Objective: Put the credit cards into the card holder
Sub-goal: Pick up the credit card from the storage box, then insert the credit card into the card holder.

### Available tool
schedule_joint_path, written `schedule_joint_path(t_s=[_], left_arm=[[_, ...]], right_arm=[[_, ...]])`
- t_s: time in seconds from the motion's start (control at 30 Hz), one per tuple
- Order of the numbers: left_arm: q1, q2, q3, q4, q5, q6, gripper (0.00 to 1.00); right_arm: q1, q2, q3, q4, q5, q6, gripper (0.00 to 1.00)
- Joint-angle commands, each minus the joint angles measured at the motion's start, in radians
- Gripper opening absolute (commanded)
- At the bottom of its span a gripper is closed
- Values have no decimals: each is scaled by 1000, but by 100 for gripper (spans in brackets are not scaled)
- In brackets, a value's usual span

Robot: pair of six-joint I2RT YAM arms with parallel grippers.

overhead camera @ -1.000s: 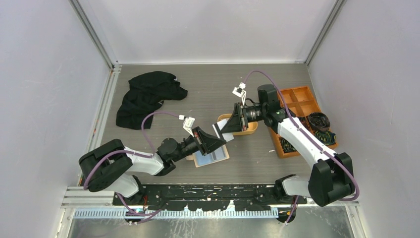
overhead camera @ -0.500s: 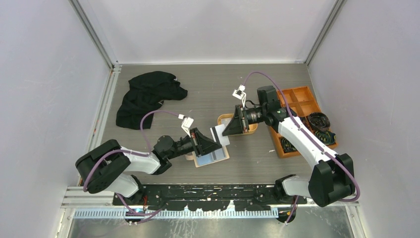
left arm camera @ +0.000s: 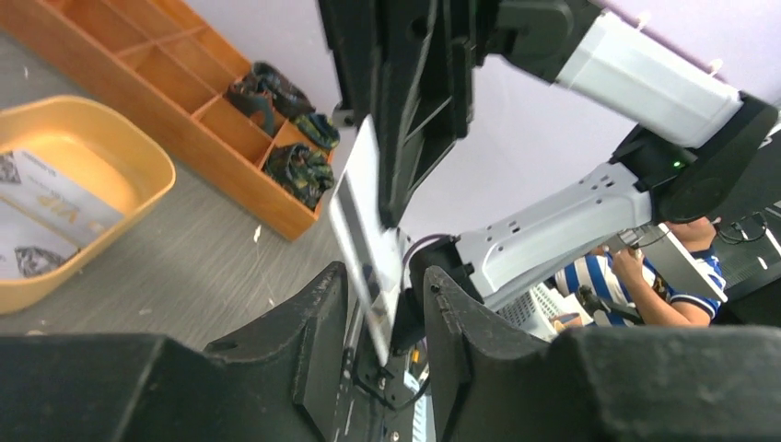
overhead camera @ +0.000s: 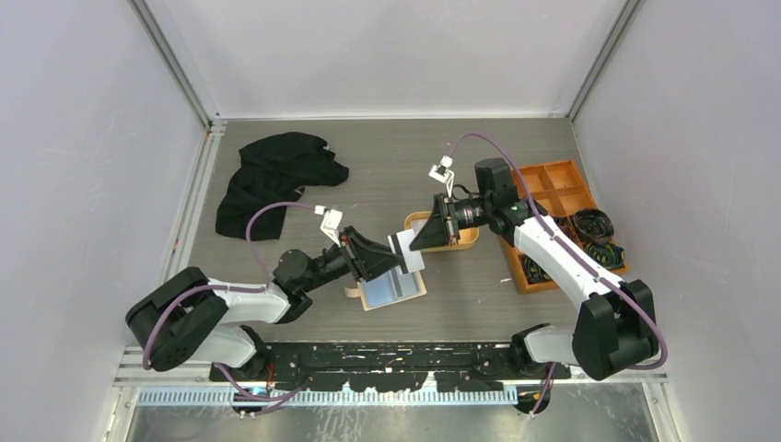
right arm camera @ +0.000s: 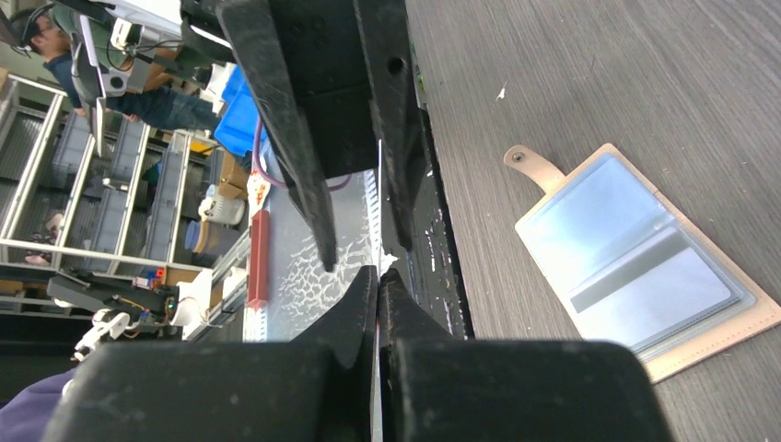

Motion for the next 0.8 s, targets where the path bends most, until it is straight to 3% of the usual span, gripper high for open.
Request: schedule_joint_path(t_s=[0.0, 0.07, 0.1, 0.13, 0.17, 0.23, 0.27, 0.3, 0.33, 0.37, 0.43, 0.47, 0.57, 0.67, 0.77], left_arm=[[11, -61, 14, 70, -34, 15, 36], [11, -66, 30, 38, -34, 19, 33], [11, -65, 38, 23, -29, 24, 26], [12, -62, 47, 8, -23, 27, 9], [14, -58, 56, -4, -13, 27, 1], [23, -59, 49, -12, 4, 23, 0], [39, -70, 33, -19, 18, 13, 0], [63, -88, 9, -34, 31, -2, 0], [105, -116, -14, -62, 47, -24, 0], [142, -150, -34, -117, 71, -48, 0], [184, -233, -37, -306, 130, -71, 0], [186, -298, -19, -498, 144, -59, 0], [186, -427, 31, -892, 97, -18, 0], [186, -530, 22, -1078, -7, -31, 0], [185, -587, -14, -1133, -94, -73, 0]], right_arm=[[20, 7, -5, 61, -25, 26, 1], [24, 8, -7, 63, -22, 24, 1], [25, 7, -8, 64, -22, 23, 1], [27, 7, -8, 64, -21, 22, 1], [27, 6, -10, 63, -22, 21, 1], [26, 2, -4, 49, -13, 3, 15], [24, -3, 23, -9, 3, -72, 26], [21, -11, 72, -142, 41, -234, 34], [22, -17, 122, -380, 125, -438, 42], [24, -25, 153, -486, 188, -601, 46], [24, -72, 131, -536, 326, -770, 55], [24, -95, 90, -542, 367, -922, 55], [54, -171, -64, -482, 496, -1167, 62], [128, -152, -135, -425, 628, -1261, 61], [219, -48, -110, -417, 726, -1264, 46]])
